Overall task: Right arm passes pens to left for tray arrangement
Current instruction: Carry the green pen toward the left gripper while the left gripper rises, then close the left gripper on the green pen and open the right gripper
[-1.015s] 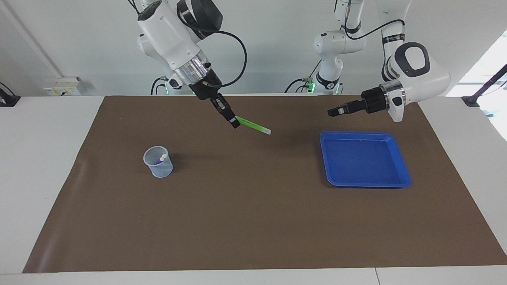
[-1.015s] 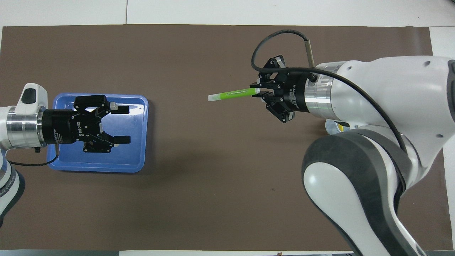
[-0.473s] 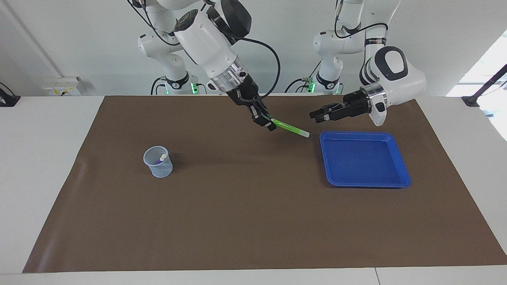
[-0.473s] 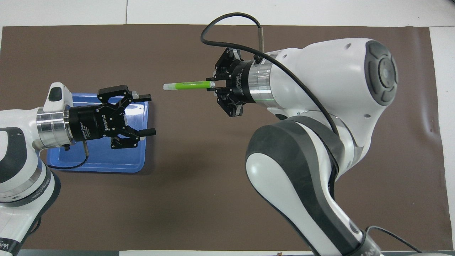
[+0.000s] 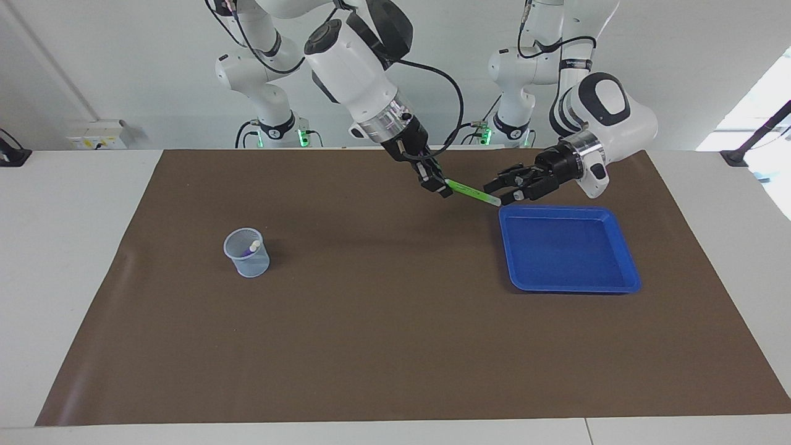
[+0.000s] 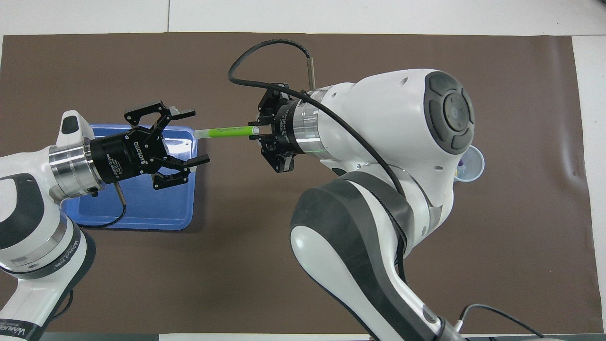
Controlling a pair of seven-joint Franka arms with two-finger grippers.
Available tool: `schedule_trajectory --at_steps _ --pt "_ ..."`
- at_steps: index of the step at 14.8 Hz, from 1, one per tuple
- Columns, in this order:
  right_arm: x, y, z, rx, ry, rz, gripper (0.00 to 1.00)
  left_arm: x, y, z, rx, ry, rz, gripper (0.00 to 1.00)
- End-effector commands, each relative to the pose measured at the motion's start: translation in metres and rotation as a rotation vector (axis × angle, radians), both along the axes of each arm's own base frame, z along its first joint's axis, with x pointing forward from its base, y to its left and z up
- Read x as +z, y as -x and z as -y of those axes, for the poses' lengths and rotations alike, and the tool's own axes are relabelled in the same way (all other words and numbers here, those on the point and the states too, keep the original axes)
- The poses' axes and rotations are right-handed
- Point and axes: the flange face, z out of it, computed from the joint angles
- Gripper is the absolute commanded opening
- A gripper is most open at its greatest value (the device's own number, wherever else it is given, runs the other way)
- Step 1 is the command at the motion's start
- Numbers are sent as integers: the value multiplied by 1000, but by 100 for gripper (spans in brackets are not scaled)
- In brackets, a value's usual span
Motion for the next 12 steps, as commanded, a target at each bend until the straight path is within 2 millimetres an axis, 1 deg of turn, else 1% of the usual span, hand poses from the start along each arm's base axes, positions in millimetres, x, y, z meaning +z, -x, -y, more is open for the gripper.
schedule_trajectory --at_steps 1,3,4,5,6,9,12 --pt "-2 4 -10 0 -11 -18 0 1 10 2 31 6 -12 87" --pt "-1 3 -11 -8 -16 -4 0 0 11 2 31 3 -14 80" --pt "-3 2 -10 -19 -19 -1 0 -1 12 5 25 3 -15 73" --pt "-4 2 -10 -22 -19 0 0 0 12 5 23 6 -17 64" --pt "-5 4 -12 -15 -17 -1 0 0 12 5 21 8 -19 57" --pt "-6 6 -14 -11 -16 0 0 0 12 4 19 12 -21 47" --pt "-6 6 -14 -11 -16 0 0 2 12 0 10 28 -23 45"
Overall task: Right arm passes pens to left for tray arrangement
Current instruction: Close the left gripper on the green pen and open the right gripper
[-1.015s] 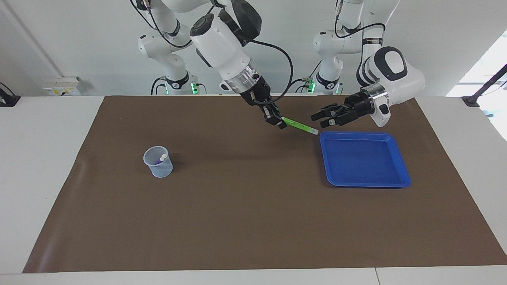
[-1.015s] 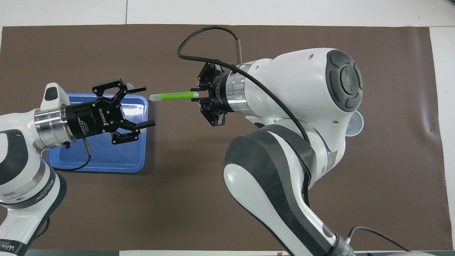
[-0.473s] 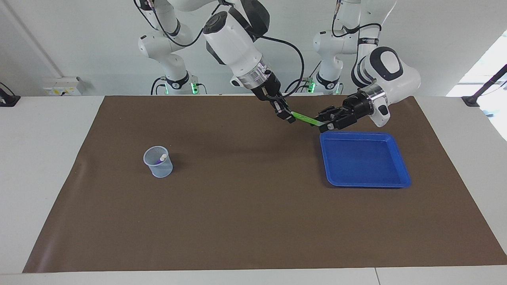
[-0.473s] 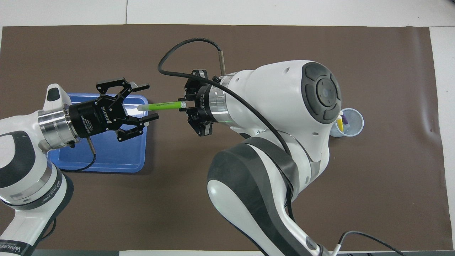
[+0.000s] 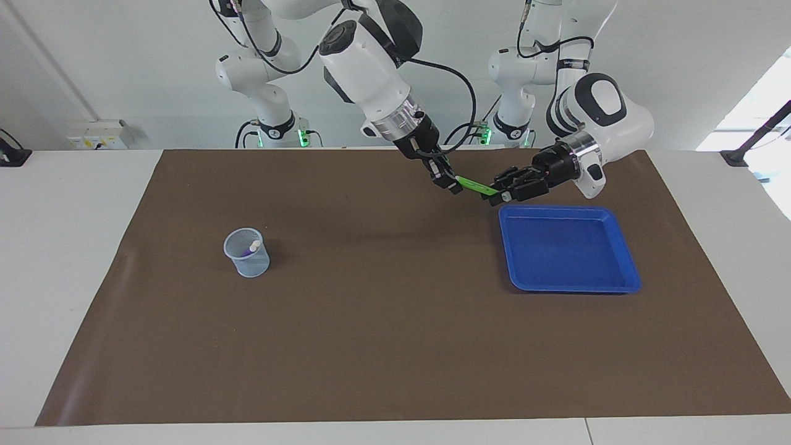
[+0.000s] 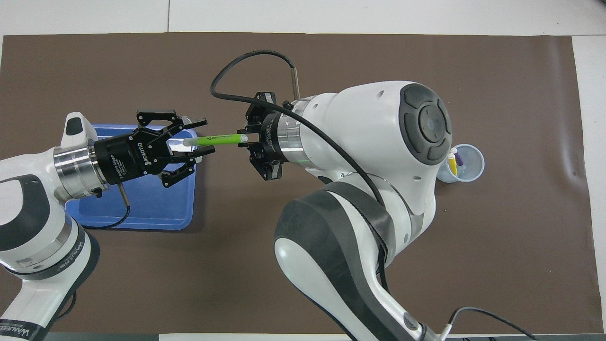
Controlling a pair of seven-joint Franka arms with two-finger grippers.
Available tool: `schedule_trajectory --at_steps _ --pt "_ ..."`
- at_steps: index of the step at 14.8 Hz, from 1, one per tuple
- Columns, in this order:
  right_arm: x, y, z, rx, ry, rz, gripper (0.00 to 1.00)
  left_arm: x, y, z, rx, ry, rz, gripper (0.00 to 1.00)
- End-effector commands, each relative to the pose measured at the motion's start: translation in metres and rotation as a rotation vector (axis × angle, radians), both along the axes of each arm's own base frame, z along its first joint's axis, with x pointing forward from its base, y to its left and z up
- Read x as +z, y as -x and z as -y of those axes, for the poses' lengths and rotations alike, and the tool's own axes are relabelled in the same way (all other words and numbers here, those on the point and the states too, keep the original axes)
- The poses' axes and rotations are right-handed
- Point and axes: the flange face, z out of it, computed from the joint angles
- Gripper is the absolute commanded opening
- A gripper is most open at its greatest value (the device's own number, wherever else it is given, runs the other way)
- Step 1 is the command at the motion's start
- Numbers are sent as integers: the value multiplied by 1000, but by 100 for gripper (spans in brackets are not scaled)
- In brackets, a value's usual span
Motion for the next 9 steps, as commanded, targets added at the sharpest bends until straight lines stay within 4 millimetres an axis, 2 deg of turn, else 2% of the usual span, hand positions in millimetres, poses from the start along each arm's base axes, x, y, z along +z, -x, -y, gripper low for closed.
schedule_trajectory --at_steps 1,5,6,7,9 --pt "0 0 -1 -22 -12 -3 0 5 10 -8 14 29 -10 45" --pt "-1 0 0 -22 -11 -4 0 5 10 -8 17 27 -11 45" --pt "-1 0 0 -22 -11 -4 0 3 11 -8 16 28 -14 41" --pt "-1 0 0 -22 -11 -4 0 2 12 -8 13 29 -17 30" --pt "-2 0 0 -23 -10 -5 0 2 12 -8 12 29 -18 0"
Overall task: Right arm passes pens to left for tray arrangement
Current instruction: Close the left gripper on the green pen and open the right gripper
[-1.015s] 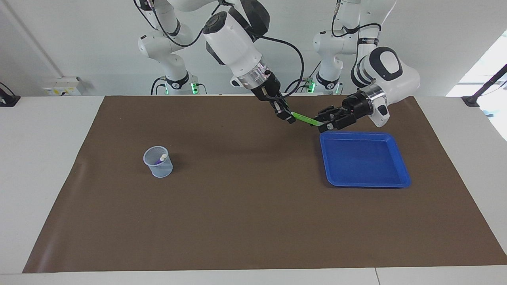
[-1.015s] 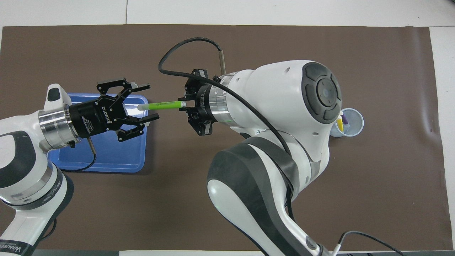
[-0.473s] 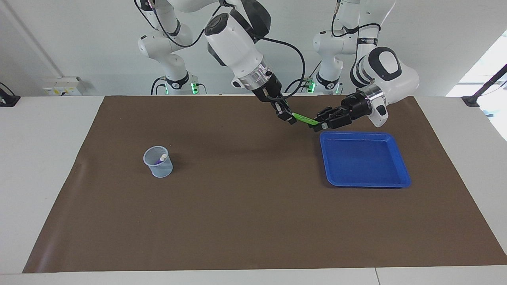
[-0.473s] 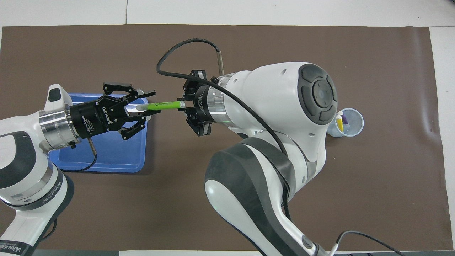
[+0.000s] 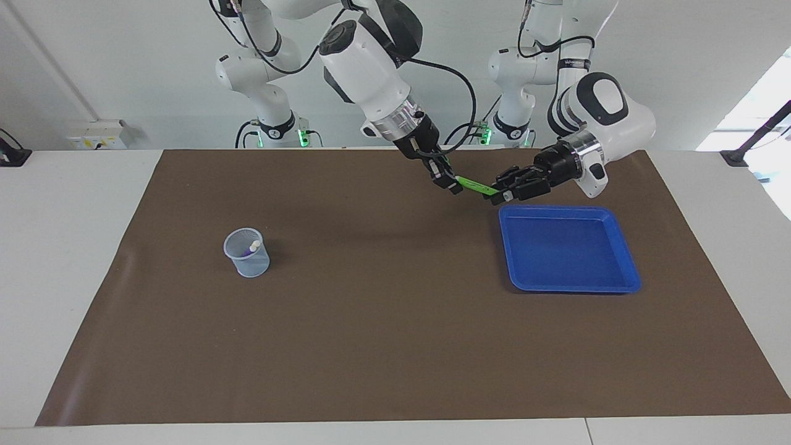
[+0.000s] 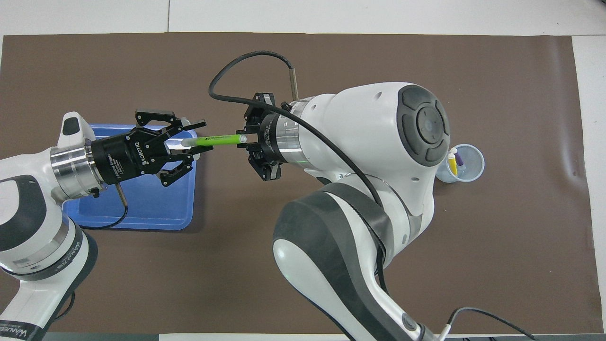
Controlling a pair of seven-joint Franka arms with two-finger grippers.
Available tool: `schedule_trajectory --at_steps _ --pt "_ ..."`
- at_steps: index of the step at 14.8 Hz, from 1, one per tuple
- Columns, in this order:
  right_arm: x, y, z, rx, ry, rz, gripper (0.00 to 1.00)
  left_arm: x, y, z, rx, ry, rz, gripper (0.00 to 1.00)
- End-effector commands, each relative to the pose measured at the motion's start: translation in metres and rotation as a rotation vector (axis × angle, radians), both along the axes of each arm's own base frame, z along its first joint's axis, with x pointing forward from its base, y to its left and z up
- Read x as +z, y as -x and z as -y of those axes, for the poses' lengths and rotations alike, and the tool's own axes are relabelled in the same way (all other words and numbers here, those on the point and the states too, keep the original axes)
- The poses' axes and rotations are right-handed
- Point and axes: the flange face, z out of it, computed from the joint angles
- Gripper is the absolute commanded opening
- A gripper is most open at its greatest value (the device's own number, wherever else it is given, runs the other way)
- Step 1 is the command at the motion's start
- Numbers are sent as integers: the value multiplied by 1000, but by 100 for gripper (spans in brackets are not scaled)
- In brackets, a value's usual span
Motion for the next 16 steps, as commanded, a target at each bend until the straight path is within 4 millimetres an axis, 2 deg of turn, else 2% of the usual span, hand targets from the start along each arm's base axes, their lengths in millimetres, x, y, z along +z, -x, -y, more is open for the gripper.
schedule_trajectory --at_steps 1,8,9,10,11,16 --pt "-3 1 -1 -17 -8 -9 0 2 11 -5 12 22 -12 0" --pt "-3 1 0 -11 -4 -5 1 1 10 -7 34 31 -62 0" --pt "-4 -1 2 -13 -3 -7 57 1 10 -7 35 32 -64 0" --pt "-4 -1 3 -9 3 -7 92 1 10 -7 35 32 -64 0" --pt "-4 -4 7 -12 6 -9 100 1 10 -7 35 32 -64 0" --pt "-1 -12 22 47 139 68 100 1 8 -9 53 22 -68 0"
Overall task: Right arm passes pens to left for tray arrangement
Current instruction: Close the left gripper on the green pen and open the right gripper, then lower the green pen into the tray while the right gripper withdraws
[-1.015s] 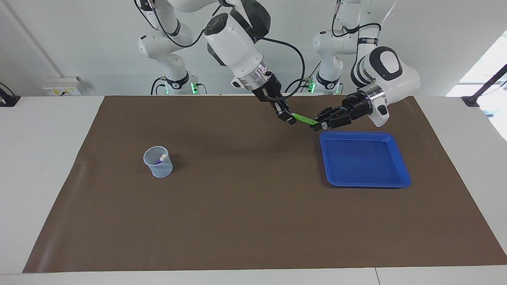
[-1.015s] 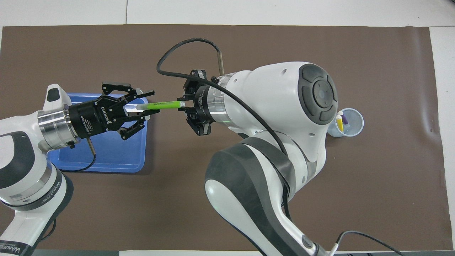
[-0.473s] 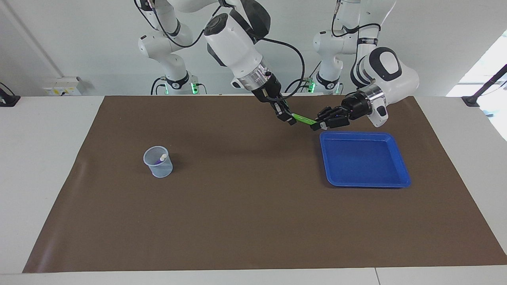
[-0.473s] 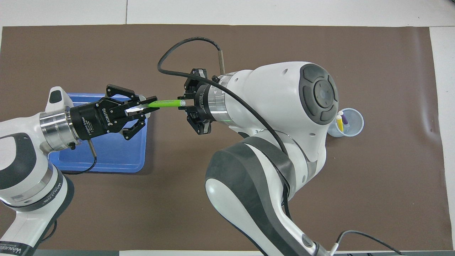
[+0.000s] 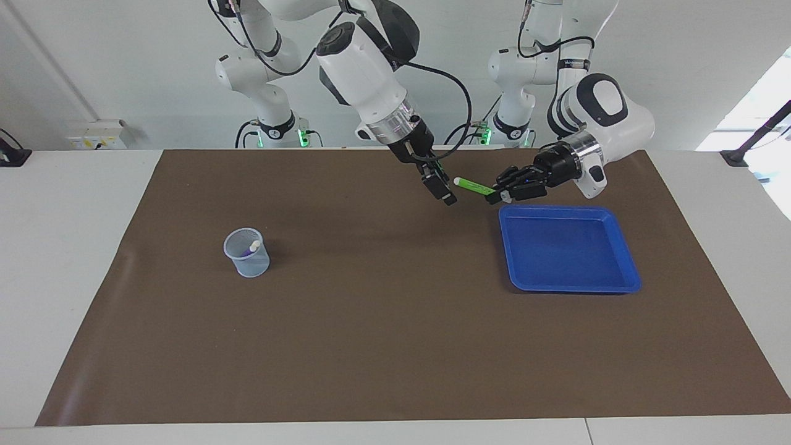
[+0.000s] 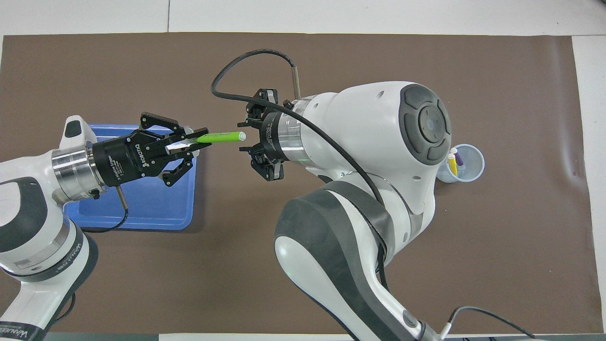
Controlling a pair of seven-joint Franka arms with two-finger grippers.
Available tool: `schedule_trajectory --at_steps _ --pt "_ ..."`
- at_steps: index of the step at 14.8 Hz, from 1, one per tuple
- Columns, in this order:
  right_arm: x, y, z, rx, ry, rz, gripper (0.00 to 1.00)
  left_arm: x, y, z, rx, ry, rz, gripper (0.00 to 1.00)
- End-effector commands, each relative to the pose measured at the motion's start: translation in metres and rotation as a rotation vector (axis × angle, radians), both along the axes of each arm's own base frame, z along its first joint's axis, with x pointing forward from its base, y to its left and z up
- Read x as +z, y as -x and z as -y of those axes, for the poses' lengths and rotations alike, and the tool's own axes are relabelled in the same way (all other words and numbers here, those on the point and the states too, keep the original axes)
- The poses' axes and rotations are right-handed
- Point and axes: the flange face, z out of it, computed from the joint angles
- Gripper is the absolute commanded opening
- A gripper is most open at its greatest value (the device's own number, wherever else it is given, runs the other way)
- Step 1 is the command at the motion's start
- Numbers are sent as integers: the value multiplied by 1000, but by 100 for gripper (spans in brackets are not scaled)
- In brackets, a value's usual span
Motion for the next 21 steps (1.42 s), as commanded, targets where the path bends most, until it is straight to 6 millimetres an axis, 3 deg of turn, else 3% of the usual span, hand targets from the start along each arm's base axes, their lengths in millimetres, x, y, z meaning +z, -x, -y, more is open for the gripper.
schedule_trajectory --at_steps 1,6,9,13,16,21 --pt "4 -8 15 50 71 52 100 3 6 -6 26 -6 -5 0" --pt "13 -20 72 248 193 116 100 6 -10 -5 -93 -195 60 0" --pt "23 -21 119 436 331 171 100 8 -25 -3 -223 -382 113 0" --pt "32 -17 172 626 443 173 100 2 -46 -7 -494 -657 142 0" --pt "36 -13 205 749 543 174 100 -13 -78 -23 -680 -827 104 0" --pt "43 -12 275 986 634 159 100 -50 -84 -47 -999 -1052 162 0"
